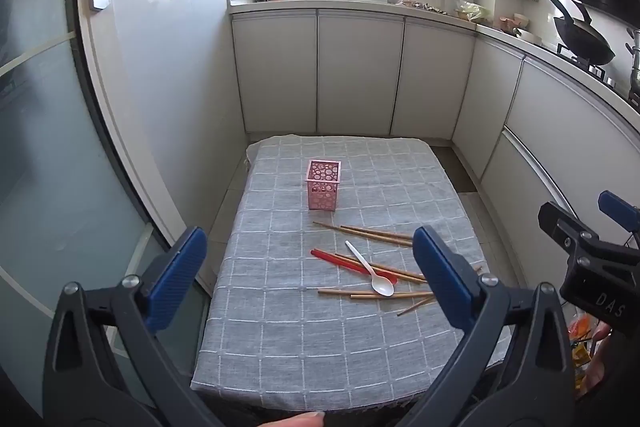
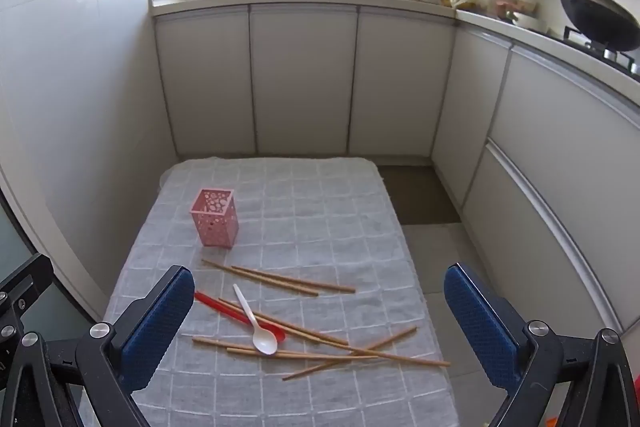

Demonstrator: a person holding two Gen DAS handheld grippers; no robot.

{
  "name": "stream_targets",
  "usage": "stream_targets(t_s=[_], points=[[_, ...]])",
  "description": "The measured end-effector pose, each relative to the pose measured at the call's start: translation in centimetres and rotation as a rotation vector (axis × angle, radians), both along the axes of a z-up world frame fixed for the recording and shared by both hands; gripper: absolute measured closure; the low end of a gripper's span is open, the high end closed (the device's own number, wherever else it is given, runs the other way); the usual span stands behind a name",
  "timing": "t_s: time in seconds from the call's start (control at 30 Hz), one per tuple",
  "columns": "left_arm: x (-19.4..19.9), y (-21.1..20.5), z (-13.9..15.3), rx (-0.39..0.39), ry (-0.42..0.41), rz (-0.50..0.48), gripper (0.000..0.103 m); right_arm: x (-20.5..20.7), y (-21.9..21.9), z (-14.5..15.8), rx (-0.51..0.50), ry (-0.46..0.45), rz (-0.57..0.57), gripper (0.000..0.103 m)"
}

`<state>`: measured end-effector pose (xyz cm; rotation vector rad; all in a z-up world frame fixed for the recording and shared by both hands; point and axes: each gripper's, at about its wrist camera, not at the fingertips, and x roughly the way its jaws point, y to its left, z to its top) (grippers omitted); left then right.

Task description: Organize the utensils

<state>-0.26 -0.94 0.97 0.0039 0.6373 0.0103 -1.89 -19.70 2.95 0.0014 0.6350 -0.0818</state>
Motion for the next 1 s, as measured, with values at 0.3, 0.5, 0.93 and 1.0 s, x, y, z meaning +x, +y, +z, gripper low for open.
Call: stream_targets(t_s=[0.3,0.5,0.93,1.0], points=[[0.18,0.02,-0.3,-0.007,-0.001,0.005,0.001,-0.08,-0.1,-0.12,0.002,-0.002,-0.003,0.0],[0.18,0.31,-0.5,-0.019,0.0,0.009,0.001,-0.15,-0.07,-0.27,0.007,-0.003,-0.002,0.0],[0.29,0.16,-0.54,-0.018,0.004,0.003,0.001,-0.47,-0.33,-0.56,0.023,-0.009,-0.015,0.0],[0.28,0.15,-0.55,-0.017,0.004,0.005,0.001,-0.47,-0.39,-0.53,0.023,-0.009,-0.014,0.0]])
